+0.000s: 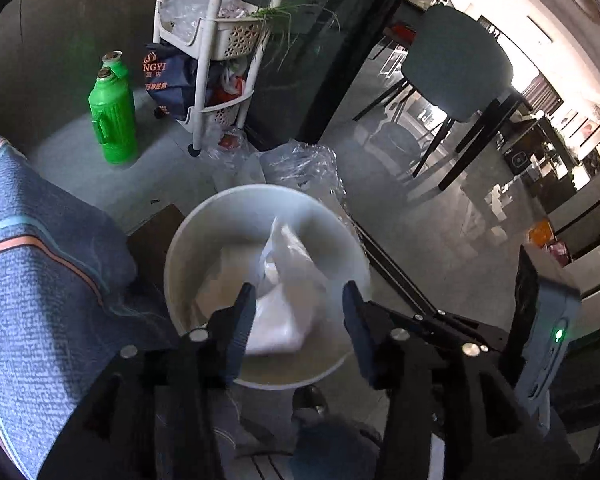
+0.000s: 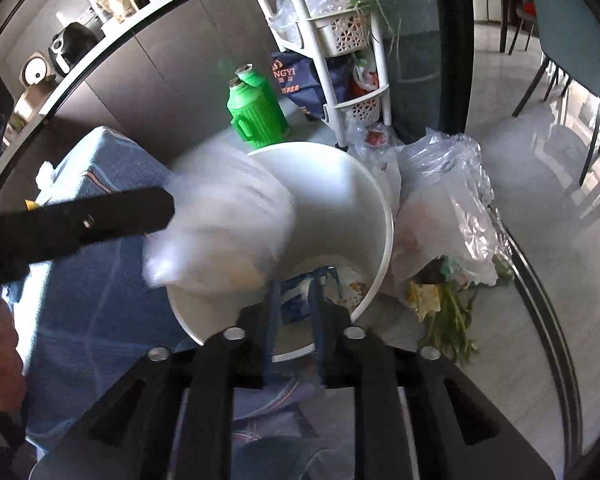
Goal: Collect trash
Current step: 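Open both tools to drop the plastic bag and tan strip into the bucket, then move both tools back to the table toward the white napkin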
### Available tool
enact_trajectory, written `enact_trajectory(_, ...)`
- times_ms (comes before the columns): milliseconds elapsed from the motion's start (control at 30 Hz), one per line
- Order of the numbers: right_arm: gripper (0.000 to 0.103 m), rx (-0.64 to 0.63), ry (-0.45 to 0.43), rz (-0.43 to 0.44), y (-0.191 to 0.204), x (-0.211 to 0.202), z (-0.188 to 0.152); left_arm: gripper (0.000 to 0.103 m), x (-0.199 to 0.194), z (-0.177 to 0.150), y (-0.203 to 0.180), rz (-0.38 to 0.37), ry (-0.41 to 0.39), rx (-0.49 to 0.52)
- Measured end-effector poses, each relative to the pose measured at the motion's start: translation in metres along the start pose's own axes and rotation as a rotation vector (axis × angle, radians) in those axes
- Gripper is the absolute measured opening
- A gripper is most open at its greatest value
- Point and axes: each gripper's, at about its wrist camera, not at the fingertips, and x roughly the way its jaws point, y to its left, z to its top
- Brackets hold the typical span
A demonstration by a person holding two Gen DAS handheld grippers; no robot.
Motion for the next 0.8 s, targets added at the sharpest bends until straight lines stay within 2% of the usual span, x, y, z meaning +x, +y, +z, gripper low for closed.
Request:
enact_trajectory(67,0.028,-0.013,-0.012,-0.008,0.001,-0.005,0.0,0.058,-0.008,0.0,-0.003,0.012,-0.021,0.002)
enact_trajectory(133,0.045,-0.028,-0.031,-0.008,0.004,-0.01,0.0,0.067,-0.018,0.0,-0.005,0.03,-0.051,0.003)
enact_trajectory(167,0.05,-0.042,-0.046,-0.011,0.006,-0.014,0.0,0.07,-0.023,0.0,-0.006,0.035,-0.065,0.002)
enact_trajectory(300,0.081,-0.101,-0.092,-0.017,0.017,-0.029,0.0,0.093,-0.054,-0.006,-0.008,0.072,-0.145,-0.009)
enact_trajectory(333,0.091,-0.111,-0.103,-0.017,0.021,-0.033,-0.001,0.1,-0.064,-0.009,-0.009,0.103,-0.173,-0.016)
enact_trajectory(367,0.095,-0.115,-0.109,-0.017,0.023,-0.036,0.0,0.099,-0.072,-0.011,-0.01,0.117,-0.191,-0.021)
enact_trajectory(633,0.094,-0.179,-0.114,-0.008,0.055,-0.06,0.001,0.099,-0.136,-0.045,-0.006,0.188,-0.269,-0.106)
enact_trajectory(800,0.094,-0.24,-0.124,0.031,0.087,-0.077,-0.003,0.099,-0.179,-0.072,0.011,0.23,-0.313,-0.208)
